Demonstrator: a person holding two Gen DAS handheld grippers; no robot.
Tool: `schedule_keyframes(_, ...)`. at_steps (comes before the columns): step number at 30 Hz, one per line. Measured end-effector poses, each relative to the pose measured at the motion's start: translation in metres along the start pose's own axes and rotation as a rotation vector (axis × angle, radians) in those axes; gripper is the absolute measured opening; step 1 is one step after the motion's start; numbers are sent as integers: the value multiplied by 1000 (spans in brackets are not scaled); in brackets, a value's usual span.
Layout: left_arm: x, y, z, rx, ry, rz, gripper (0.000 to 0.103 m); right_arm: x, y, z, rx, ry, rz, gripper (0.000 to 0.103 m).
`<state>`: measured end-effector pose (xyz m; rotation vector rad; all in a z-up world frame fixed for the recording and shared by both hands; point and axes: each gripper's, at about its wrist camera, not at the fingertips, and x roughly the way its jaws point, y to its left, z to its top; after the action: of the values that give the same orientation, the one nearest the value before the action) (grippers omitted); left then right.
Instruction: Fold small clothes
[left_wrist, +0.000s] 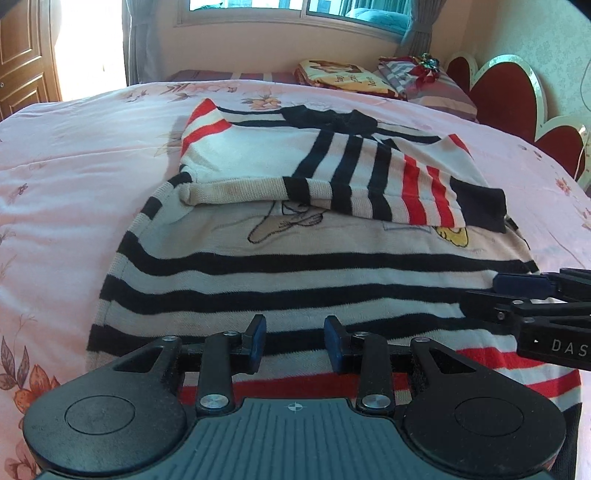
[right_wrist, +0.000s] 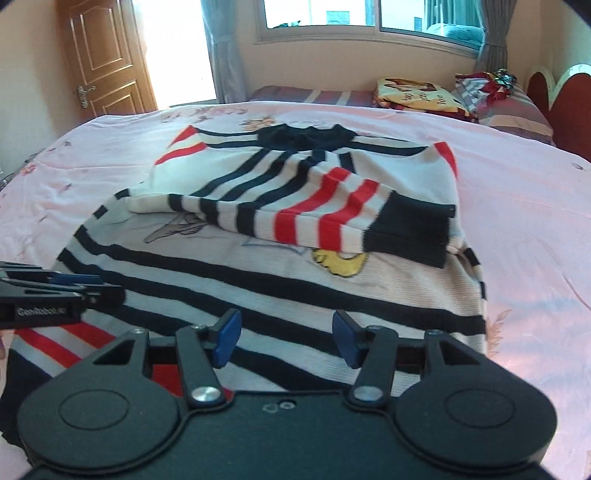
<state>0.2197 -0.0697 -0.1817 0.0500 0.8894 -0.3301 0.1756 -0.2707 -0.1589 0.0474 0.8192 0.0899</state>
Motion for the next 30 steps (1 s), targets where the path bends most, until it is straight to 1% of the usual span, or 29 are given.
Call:
schedule_keyframes(2, 2, -4, -7, 12, 7, 14, 35, 2, 13, -2, -16, 4, 37, 49)
schedule_keyframes(4, 0, -3, -14, 25, 1, 25, 35, 4, 22, -7, -43, 14, 52, 49)
schedule_keyframes(7, -7, 5, -27, 34, -10, 43, 35, 8, 27, -22, -114, 51, 22, 48)
schedule_keyframes(8, -9, 8, -30, 41, -15, 46, 36, 11, 25, -30, -150, 72, -21, 49)
schedule_keyframes(9, -12, 11, -33, 46, -17, 48, 36, 9, 19, -36, -171, 63, -38, 50)
schedule_keyframes(10, -14, 14, -36, 47, -17, 51, 36, 5, 12, -41, -166, 50, -43, 50)
schedule_keyframes(13, -20, 22, -42, 33, -11, 62, 37, -6, -8, -48, -138, 49, -67, 50)
schedule_keyframes(18, -30, 25, -50, 26, 5, 77, 37, -19, -17, -57, -123, 57, -97, 51)
schedule_keyframes(20, -34, 22, -49, 26, 13, 86, 37, -24, -14, -56, -99, 66, -108, 51)
schedule_keyframes(21, -35, 20, -48, 26, 17, 88, 37, -28, -10, -55, -81, 56, -94, 50)
schedule_keyframes(22, -36, 17, -47, 26, 22, 77, 37, -33, -5, -53, -69, 41, -77, 50)
schedule_keyframes(23, -38, 13, -46, 25, 24, 51, 37, -36, 3, -52, -63, 26, -64, 50)
schedule_keyframes(26, -43, 4, -47, 46, 6, -1, 38, -38, 27, -49, -55, 17, -40, 50)
schedule_keyframes(27, -44, 1, -49, 59, 3, -13, 42, -39, 34, -50, -47, 16, -35, 50)
schedule_keyframes(28, -45, 0, -51, 66, 8, -20, 48, -38, 41, -52, -40, 21, -34, 50)
schedule_keyframes(29, -45, 1, -55, 66, 17, -24, 70, -38, 47, -53, -33, 27, -35, 51)
schedule_keyframes(30, -45, 3, -60, 63, 22, -22, 84, -38, 53, -56, -28, 37, -34, 51)
